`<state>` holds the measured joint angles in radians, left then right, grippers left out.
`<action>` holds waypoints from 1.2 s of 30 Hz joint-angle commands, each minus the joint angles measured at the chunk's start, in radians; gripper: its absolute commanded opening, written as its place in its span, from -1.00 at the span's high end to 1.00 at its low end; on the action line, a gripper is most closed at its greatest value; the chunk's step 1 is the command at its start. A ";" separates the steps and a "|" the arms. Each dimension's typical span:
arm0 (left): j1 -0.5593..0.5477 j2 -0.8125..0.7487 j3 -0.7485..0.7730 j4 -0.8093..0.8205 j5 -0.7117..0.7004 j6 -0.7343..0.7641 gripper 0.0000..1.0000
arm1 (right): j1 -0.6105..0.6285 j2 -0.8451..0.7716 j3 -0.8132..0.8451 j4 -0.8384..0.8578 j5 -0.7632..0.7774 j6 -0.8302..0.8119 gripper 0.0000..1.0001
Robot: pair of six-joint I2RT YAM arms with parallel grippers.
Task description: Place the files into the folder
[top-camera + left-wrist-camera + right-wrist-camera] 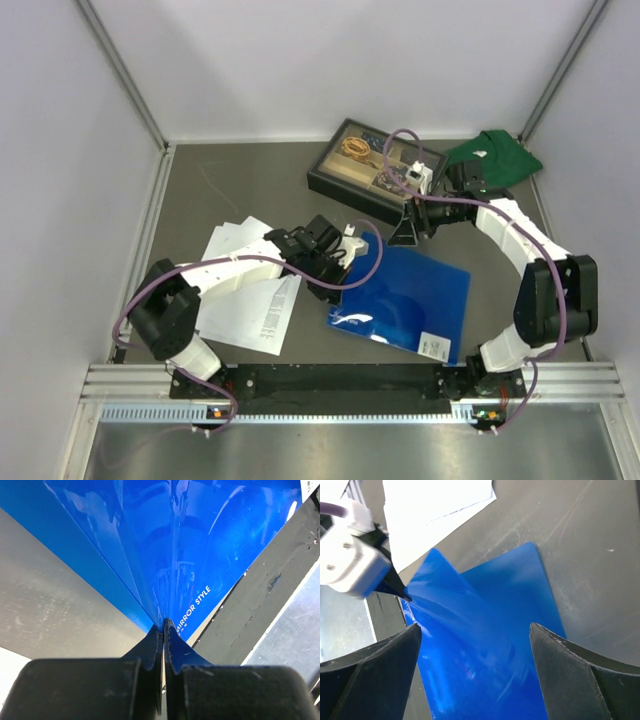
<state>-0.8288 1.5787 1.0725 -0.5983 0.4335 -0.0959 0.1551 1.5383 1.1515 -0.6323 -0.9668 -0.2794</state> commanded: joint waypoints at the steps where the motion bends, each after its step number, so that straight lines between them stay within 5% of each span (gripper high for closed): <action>1: 0.008 -0.059 0.056 -0.087 -0.009 0.114 1.00 | 0.006 0.035 0.005 0.066 -0.110 -0.067 -0.74; 8: 0.020 -0.057 0.101 -0.109 -0.018 0.134 1.00 | 0.031 0.062 0.001 0.088 -0.145 -0.073 -0.67; 16: 0.056 -0.063 0.156 -0.142 -0.087 0.150 1.00 | 0.127 0.042 -0.076 0.123 -0.162 -0.018 -0.21; 19: 0.095 -0.071 0.190 -0.178 -0.182 0.131 1.00 | 0.138 0.007 -0.098 0.151 -0.133 0.074 0.26; 21: 0.123 -0.080 0.208 -0.179 -0.239 0.101 1.00 | 0.139 -0.041 -0.120 0.161 -0.086 0.159 0.81; 25: 0.160 -0.091 0.256 -0.199 -0.349 -0.001 0.62 | 0.141 -0.139 -0.157 0.155 0.005 0.250 1.00; 27: 0.161 -0.118 0.256 -0.170 -0.371 -0.034 0.15 | 0.141 -0.177 -0.167 0.148 0.055 0.319 1.00; 29: 0.161 -0.153 0.265 -0.143 -0.392 -0.063 -0.12 | 0.141 -0.231 -0.158 0.091 0.197 0.367 1.00; 36: 0.161 -0.258 0.242 -0.051 -0.472 -0.221 -0.33 | 0.139 -0.337 -0.013 -0.311 0.828 0.523 1.00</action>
<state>-0.6666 1.3922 1.2999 -0.7513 0.0216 -0.1970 0.2924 1.2766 1.0252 -0.6987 -0.5812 0.1177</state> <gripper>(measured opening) 0.661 0.006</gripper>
